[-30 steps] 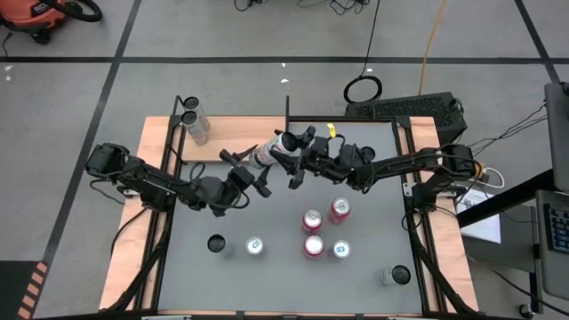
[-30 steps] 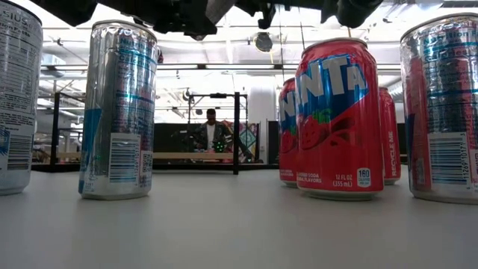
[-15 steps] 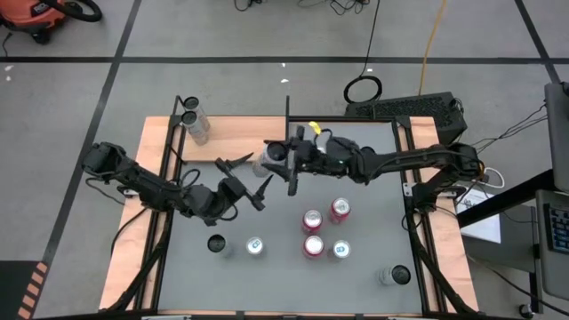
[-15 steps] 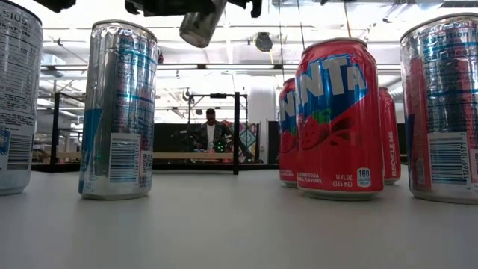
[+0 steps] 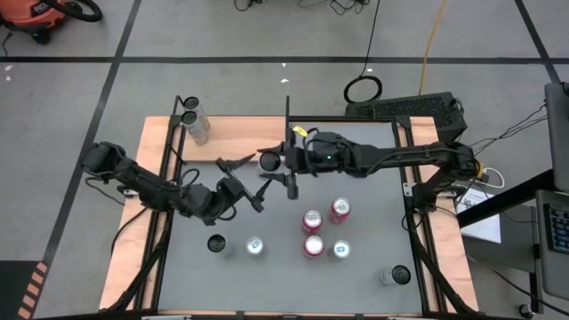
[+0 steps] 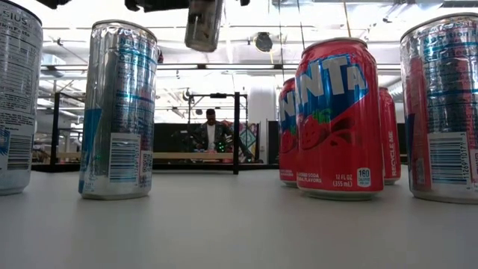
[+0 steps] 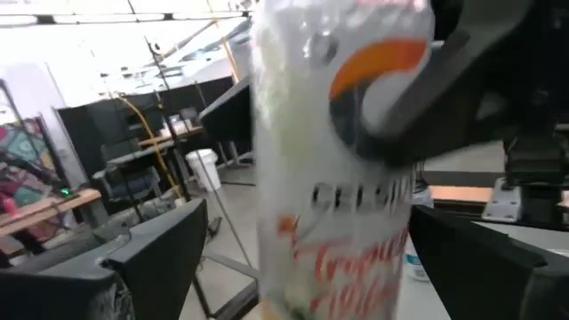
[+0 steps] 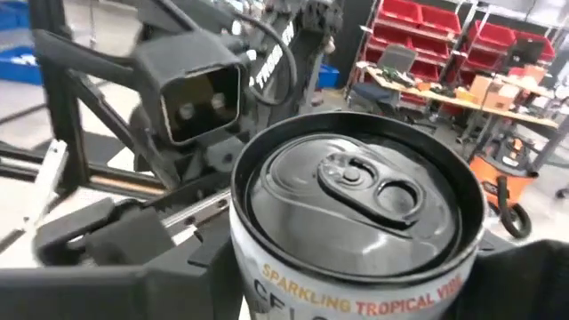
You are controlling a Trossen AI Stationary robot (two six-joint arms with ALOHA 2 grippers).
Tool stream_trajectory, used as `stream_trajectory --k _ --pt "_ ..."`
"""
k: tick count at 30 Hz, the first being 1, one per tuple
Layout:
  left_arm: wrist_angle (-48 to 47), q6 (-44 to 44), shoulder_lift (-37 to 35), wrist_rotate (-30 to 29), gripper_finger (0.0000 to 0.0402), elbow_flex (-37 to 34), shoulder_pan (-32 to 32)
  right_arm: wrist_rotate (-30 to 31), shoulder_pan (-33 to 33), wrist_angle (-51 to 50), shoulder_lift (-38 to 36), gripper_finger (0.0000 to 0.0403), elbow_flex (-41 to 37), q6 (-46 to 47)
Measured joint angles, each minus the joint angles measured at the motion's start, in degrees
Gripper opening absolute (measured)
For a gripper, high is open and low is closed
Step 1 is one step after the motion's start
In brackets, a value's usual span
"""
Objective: Place canned beverage on shelf
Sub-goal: Put the white-yellow soda can on the shelf aligned with the other white-yellow soda can
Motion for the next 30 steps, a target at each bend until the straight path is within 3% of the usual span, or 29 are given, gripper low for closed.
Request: stream_trajectory --k 4,19,30 --pt "0.14 -2.21 0.77 4.24 0.0386 -0.01 0.88 0.10 -0.02 -0.04 1.94 0.0205 -0.09 -0.27" --pt "-1.42 -4.54 2.53 -1.75 0.0382 -0.04 1.39 0.04 0.00 2.12 3.39 0.0206 -0.11 2.38" --pt "-1.56 -6.26 2.56 -1.68 0.0294 -0.03 1.48 0.26 -0.04 2.45 3.39 0.0206 -0.11 2.03"
